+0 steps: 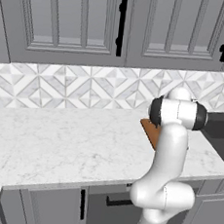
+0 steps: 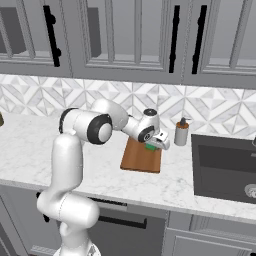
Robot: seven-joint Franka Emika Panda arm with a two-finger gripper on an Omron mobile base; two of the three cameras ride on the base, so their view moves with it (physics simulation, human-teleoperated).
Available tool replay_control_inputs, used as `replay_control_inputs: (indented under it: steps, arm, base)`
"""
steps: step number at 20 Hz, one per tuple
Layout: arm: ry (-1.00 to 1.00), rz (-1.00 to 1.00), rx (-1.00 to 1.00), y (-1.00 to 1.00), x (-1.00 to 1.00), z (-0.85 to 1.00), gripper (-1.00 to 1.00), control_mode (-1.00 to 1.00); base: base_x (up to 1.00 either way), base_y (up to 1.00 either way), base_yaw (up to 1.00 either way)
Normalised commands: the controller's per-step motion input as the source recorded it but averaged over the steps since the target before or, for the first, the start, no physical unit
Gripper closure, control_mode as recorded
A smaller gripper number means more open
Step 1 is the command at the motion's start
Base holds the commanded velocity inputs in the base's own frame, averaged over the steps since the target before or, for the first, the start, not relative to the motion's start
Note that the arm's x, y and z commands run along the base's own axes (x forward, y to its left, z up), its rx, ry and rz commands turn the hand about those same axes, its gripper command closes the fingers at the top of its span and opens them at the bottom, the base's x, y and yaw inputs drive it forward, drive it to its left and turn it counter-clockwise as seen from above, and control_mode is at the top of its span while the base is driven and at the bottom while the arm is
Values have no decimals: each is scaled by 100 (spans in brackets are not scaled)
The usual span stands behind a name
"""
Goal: Pick up the sponge from the counter and clean the cutting board by briefly scrubbing or pressing down on the cutting board. Once finished, release the sponge.
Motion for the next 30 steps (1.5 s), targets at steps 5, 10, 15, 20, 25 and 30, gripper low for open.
replay_control_inputs:
  steps: [5,10,15,20,25,30]
  arm:
    - [0,0,0,-26,-83,-12,100,-100]
    - [0,0,-1,-4,-100,-17,100,-100]
    - [3,0,-3,1,-78,-9,100,-100]
    - [3,0,0,33,34,0,100,-100]
    - [3,0,0,49,40,0,100,-100]
    - [5,0,0,55,1,0,100,-100]
  base:
    - [0,0,0]
    - [0,0,0]
    - [0,0,0]
    - [0,0,0]
    - [0,0,0]
    - [0,0,0]
